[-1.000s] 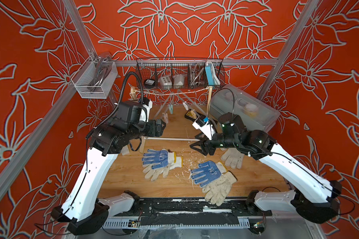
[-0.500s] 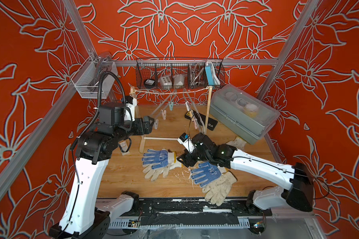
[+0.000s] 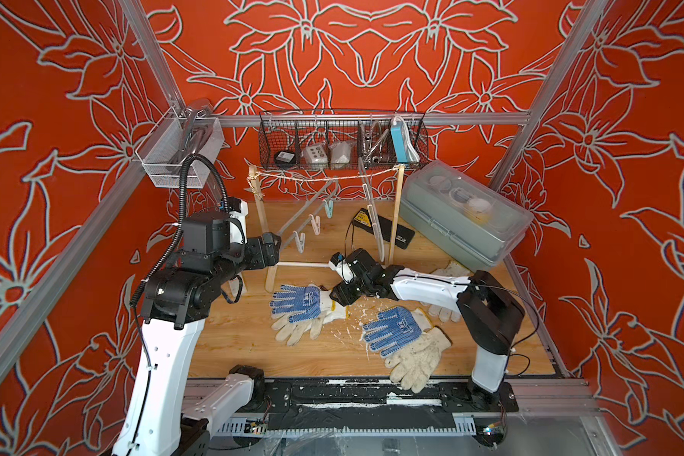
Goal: Clip the gloves onto a hanger to dry
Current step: Pick up the glove from the center of the board.
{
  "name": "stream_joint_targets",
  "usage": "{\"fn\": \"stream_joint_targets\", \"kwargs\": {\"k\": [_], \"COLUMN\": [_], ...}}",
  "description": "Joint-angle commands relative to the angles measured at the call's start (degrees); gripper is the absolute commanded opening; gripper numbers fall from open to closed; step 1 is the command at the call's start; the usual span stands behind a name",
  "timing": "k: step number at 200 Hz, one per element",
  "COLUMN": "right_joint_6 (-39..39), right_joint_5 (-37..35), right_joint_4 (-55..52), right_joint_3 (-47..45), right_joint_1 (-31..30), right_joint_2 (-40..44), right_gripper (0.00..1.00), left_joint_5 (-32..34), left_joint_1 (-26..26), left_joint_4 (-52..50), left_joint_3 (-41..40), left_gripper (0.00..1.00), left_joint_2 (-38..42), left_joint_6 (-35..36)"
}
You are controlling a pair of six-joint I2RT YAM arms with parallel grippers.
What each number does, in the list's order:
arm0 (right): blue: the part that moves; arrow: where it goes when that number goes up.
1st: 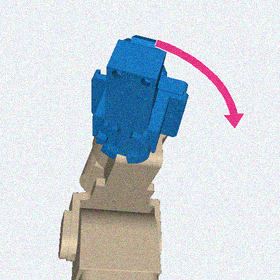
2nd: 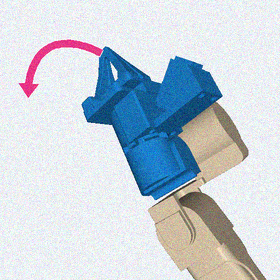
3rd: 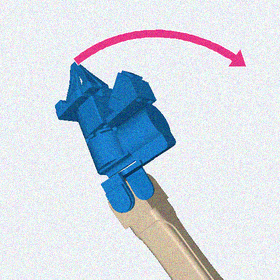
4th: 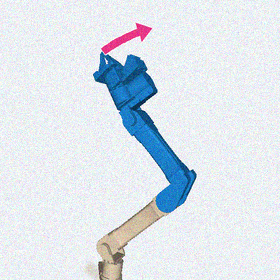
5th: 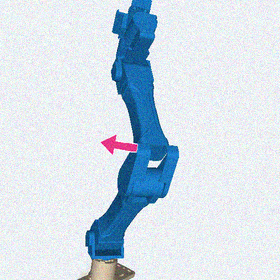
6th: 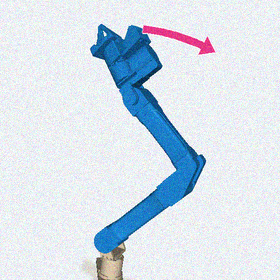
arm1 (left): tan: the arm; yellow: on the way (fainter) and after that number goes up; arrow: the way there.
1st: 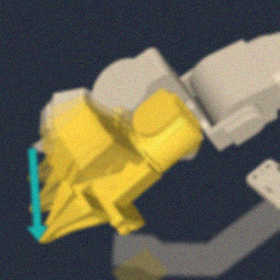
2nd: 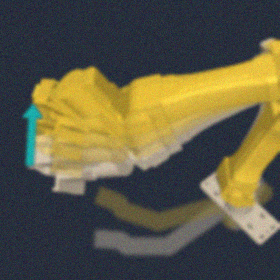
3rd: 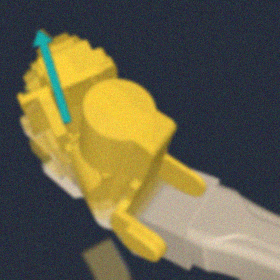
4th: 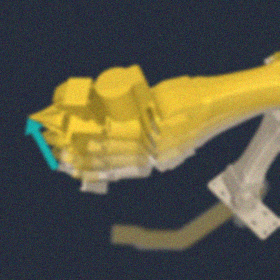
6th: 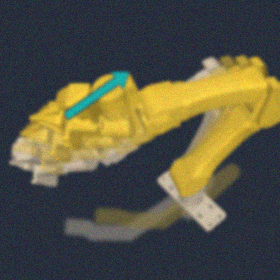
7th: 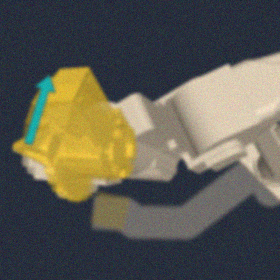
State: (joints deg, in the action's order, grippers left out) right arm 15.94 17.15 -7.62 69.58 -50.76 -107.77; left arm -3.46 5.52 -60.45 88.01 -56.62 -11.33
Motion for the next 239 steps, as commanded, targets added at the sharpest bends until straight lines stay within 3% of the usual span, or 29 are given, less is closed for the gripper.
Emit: {"fn": "stream_joint_targets", "kwargs": {"k": [1, 65, 139, 181, 239], "right_joint_6": [-1.22, -2.85, -2.58, -3.20, -9.25], "right_joint_5": [3.93, 6.46, 11.19, 12.48, 14.23], "right_joint_4": [0.95, -2.13, -2.93, -3.11, -7.60], "right_joint_3": [3.06, 7.76, 7.04, 6.67, 6.56], "right_joint_1": [0.44, 2.13, 2.25, 2.25, 2.25], "right_joint_2": [-3.00, -8.86, -6.01, -1.56, 9.94], "right_gripper": [0.60, 0.41, 0.00, 0.00, 0.00], "left_joint_5": [0.68, -3.47, -14.40, -19.83, -28.05], "left_joint_1": [-2.19, -6.05, -6.40, -6.40, -5.52], "left_joint_4": [1.02, 4.73, 10.11, 14.52, 21.22], "left_joint_3": [-3.20, -13.85, -26.80, -33.30, -38.35], "left_gripper": [0.87, 0.87, 0.88, 0.88, 0.86], "left_joint_2": [2.45, 5.00, 4.86, 4.92, 6.39], "left_joint_6": [0.84, -0.80, 0.73, 4.41, 16.80]}}
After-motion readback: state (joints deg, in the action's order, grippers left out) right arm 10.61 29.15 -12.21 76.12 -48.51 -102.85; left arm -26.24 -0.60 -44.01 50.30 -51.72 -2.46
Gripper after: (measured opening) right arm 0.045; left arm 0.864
